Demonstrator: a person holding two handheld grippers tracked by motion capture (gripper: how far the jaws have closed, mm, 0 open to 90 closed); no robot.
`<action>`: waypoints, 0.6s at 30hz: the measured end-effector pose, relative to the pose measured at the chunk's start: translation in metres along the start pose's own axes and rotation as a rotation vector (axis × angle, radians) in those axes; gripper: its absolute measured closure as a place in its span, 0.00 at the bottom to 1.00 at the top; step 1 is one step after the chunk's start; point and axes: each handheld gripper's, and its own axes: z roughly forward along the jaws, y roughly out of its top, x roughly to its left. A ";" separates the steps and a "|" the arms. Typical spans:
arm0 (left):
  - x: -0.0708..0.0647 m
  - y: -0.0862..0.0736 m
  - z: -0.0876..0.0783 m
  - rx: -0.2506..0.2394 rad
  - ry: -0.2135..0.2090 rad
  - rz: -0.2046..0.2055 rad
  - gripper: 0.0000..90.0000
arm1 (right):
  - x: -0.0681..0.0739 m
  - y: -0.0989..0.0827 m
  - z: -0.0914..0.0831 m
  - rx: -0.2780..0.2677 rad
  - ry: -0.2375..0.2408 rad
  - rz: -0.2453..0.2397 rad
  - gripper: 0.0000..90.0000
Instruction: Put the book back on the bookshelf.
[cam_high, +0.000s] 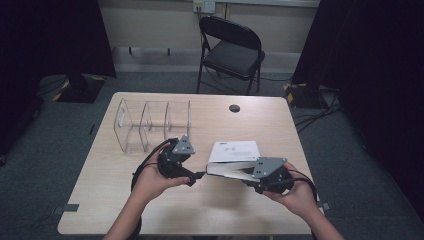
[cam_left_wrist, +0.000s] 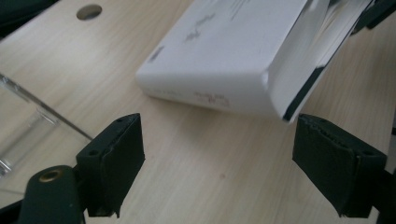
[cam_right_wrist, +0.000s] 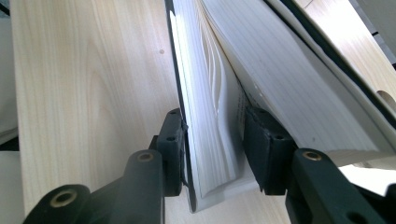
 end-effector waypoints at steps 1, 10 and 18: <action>0.001 -0.005 0.001 0.003 0.001 -0.008 0.18 | 0.000 0.000 -0.001 0.002 0.003 0.001 0.67; -0.006 -0.045 0.029 0.034 -0.026 -0.023 0.18 | -0.004 0.002 -0.004 0.002 0.027 0.014 0.67; -0.013 -0.078 0.057 0.067 -0.056 -0.022 0.18 | -0.005 0.005 -0.008 0.007 0.045 0.029 0.67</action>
